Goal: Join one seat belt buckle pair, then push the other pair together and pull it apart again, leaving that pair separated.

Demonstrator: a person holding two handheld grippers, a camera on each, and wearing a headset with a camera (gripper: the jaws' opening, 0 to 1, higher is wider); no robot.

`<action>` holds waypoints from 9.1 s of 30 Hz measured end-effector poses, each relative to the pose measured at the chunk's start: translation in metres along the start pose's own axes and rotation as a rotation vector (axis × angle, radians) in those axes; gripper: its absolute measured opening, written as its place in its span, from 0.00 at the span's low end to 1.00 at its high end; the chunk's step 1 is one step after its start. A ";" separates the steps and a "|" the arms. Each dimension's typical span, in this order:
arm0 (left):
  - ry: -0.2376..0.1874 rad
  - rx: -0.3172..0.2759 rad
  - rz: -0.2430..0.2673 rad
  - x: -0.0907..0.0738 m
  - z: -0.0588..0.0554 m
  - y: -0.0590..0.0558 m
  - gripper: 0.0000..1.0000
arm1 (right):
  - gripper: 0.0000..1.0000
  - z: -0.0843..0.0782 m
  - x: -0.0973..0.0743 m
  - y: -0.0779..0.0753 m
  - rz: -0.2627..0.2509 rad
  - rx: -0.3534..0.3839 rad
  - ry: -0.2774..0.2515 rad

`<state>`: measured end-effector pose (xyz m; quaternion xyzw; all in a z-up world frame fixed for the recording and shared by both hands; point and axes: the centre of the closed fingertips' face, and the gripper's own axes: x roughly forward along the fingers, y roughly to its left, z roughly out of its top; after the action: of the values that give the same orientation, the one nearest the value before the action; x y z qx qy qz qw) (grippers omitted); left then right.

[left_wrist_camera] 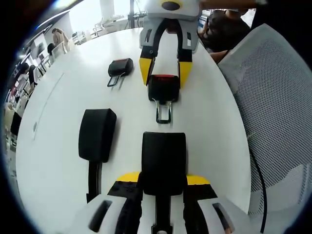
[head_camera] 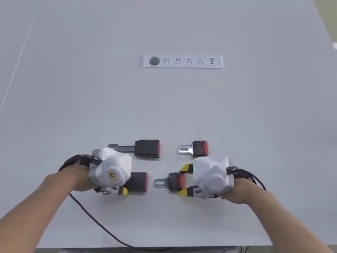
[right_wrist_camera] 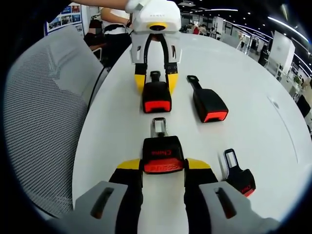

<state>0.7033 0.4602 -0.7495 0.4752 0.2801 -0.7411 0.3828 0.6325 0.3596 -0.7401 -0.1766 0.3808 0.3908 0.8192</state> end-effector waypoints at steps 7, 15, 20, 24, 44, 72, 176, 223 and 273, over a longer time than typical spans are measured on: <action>0.000 -0.006 0.001 0.000 0.000 0.000 0.32 | 0.30 0.005 0.004 0.000 -0.005 0.002 -0.002; -0.001 -0.008 0.002 0.000 0.000 0.000 0.32 | 0.30 0.011 0.010 0.003 -0.002 0.000 -0.003; -0.006 -0.006 0.002 0.000 0.000 0.000 0.32 | 0.30 0.015 0.012 0.002 -0.005 -0.002 -0.006; -0.020 -0.011 0.006 0.000 0.000 0.000 0.32 | 0.30 0.018 0.015 0.002 -0.008 -0.008 -0.010; -0.014 0.005 0.020 0.001 0.001 0.000 0.31 | 0.29 0.024 0.023 0.004 -0.023 0.007 -0.031; 0.010 0.011 0.019 0.001 0.001 0.000 0.30 | 0.28 0.031 0.031 0.006 -0.021 0.041 -0.050; -0.081 -0.019 0.072 -0.011 0.005 -0.008 0.44 | 0.42 0.038 0.022 0.011 -0.026 -0.048 -0.022; -0.159 -0.043 0.201 -0.046 0.038 0.069 0.51 | 0.46 -0.017 -0.068 -0.072 -0.221 -0.019 0.029; -0.009 0.022 0.018 0.008 0.034 0.101 0.38 | 0.35 -0.056 -0.035 -0.105 -0.027 -0.054 0.160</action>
<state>0.7689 0.3762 -0.7489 0.4787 0.2658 -0.7428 0.3854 0.6726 0.2431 -0.7506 -0.2342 0.4320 0.3746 0.7862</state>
